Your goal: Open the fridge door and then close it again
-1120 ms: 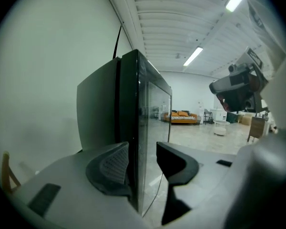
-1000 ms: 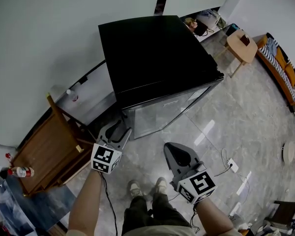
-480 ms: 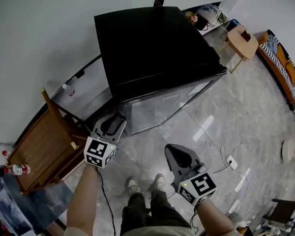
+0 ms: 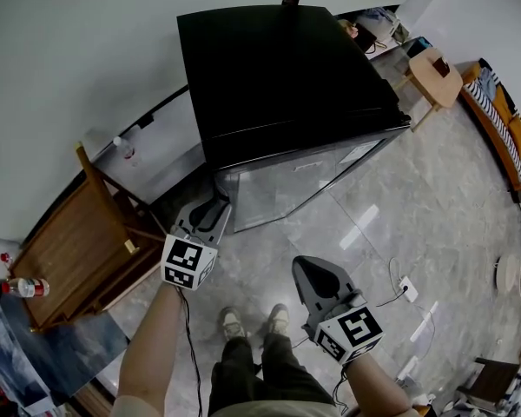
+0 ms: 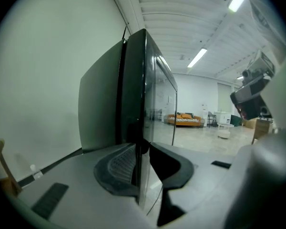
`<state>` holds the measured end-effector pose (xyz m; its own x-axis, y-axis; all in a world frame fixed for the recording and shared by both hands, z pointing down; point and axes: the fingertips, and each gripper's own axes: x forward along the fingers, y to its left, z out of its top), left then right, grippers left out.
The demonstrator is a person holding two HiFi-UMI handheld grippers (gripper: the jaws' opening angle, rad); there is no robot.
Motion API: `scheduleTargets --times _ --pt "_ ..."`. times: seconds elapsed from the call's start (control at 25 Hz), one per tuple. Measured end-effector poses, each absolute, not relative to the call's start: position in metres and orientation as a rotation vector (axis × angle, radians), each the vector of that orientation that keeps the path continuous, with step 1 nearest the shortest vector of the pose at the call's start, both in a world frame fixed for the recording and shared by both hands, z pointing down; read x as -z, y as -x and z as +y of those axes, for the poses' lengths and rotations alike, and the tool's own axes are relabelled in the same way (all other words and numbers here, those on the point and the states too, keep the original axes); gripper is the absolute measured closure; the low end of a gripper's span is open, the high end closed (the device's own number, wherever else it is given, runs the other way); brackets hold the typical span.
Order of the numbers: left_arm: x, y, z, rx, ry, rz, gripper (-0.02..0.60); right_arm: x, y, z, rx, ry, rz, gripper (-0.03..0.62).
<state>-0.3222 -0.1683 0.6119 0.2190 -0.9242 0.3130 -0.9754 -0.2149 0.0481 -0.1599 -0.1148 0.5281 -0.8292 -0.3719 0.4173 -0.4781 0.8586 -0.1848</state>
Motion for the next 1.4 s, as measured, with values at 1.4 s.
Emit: scheduleTargets --times 1.4 --pt "-0.612 0.253 -0.110 -0.340 -2.315 -1.702 0.537 -0.557 0.116 -0.086 -0.511 -0.654 -2.624 0.597"
